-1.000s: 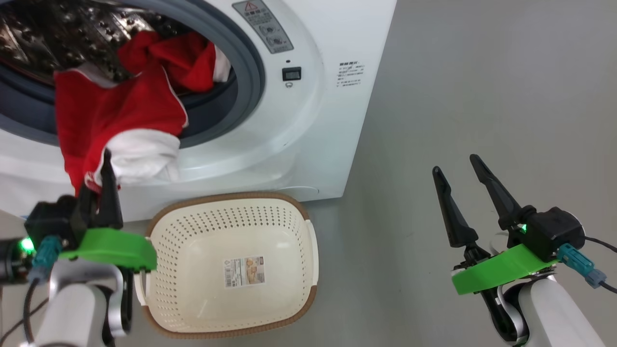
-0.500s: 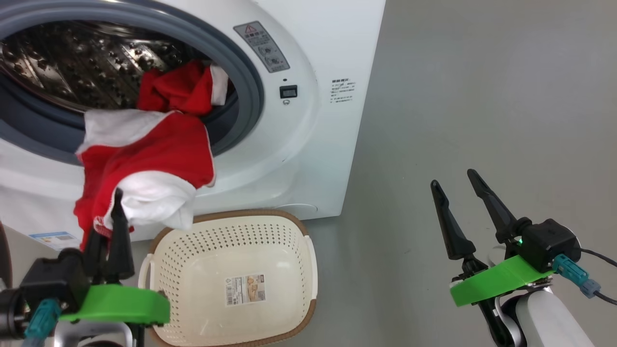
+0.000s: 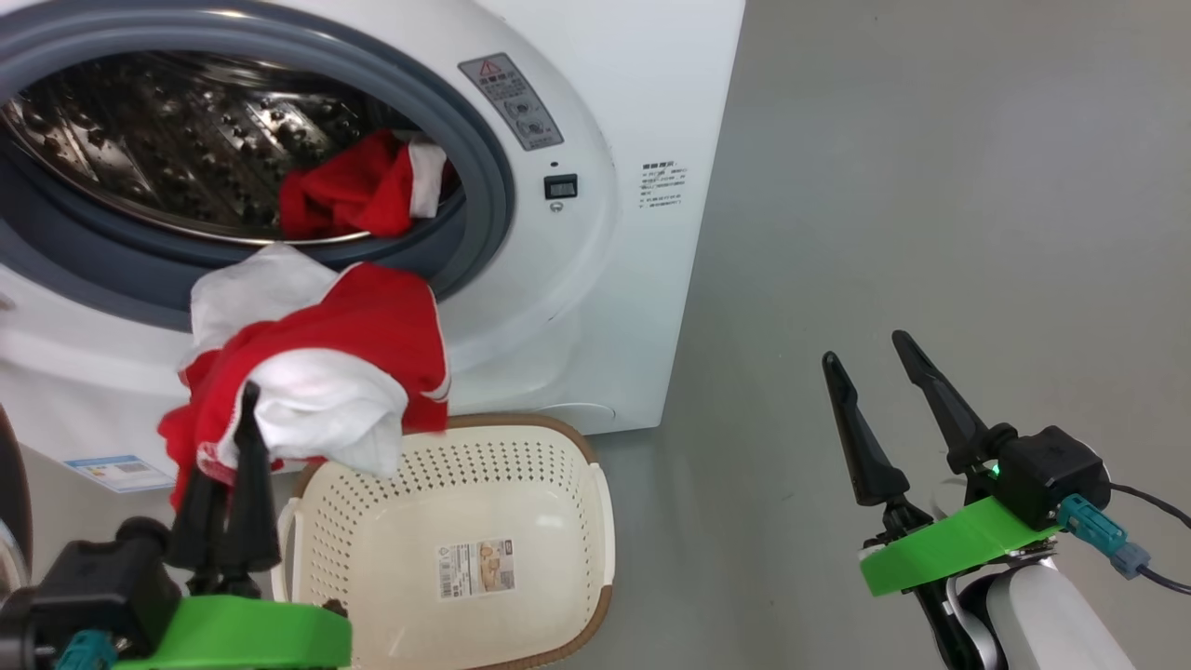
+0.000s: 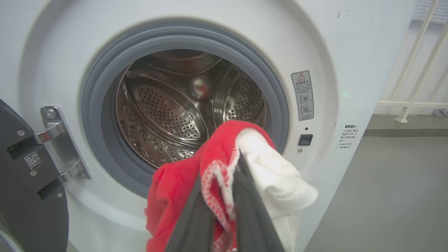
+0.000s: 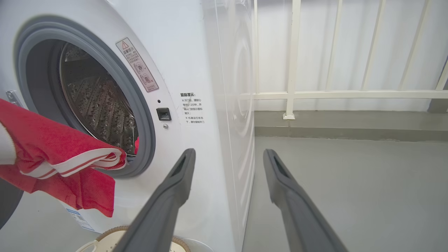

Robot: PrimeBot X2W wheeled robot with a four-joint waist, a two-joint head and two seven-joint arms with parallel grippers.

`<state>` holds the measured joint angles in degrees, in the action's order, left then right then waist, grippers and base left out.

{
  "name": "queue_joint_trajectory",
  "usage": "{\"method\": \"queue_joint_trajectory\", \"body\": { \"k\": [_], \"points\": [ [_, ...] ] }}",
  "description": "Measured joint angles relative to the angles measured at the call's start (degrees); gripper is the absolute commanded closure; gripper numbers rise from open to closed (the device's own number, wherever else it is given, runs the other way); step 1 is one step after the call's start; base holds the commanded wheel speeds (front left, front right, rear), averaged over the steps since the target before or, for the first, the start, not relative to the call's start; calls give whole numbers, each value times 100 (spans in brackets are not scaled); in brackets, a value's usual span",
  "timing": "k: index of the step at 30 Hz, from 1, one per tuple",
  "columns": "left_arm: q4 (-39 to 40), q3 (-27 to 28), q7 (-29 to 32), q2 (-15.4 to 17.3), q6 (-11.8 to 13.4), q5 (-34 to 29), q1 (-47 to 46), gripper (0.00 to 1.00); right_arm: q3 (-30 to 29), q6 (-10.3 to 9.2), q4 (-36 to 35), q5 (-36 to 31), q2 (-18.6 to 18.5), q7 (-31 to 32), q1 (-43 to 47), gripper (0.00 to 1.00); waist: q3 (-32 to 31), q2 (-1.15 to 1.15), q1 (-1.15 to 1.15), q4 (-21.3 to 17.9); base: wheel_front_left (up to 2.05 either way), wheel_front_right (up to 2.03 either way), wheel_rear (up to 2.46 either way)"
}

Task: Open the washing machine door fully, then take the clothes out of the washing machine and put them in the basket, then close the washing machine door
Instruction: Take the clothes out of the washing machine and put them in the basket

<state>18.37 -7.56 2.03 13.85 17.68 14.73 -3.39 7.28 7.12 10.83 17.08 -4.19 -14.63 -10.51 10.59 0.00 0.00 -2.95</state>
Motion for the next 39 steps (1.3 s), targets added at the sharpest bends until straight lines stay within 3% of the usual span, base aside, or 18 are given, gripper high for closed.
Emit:
{"method": "queue_joint_trajectory", "body": {
  "k": [5, 15, 28, 34, 39],
  "points": [
    [-380, -137, 47, -107, -96, 247, 1, 100, 45, -1, -2, 0, 2, 0, 0, 0, 63, 0, 0, -33, 0, 0, 0],
    [-2079, -374, -152, -444, -532, 716, -380, 100, 89, 0, -18, 10, -3, 0, -13, 0, 346, 0, 0, -140, 0, 0, 0],
    [-5254, -268, -776, -643, -1074, 1085, -1963, 100, 110, 0, -62, 108, -30, 0, -369, 0, 994, 0, 0, -320, 0, 0, 0],
    [-6657, -309, -687, -744, -1361, 1177, -2665, 100, 120, 0, -67, 115, -38, 0, -505, 0, 1277, 0, 0, -443, 0, 0, 0],
    [-7563, -355, -503, -755, -1428, 1199, -3160, 100, 135, 0, -69, 158, -37, 0, -598, 0, 1491, 0, 0, -546, 0, 0, 0]
  ]
}}
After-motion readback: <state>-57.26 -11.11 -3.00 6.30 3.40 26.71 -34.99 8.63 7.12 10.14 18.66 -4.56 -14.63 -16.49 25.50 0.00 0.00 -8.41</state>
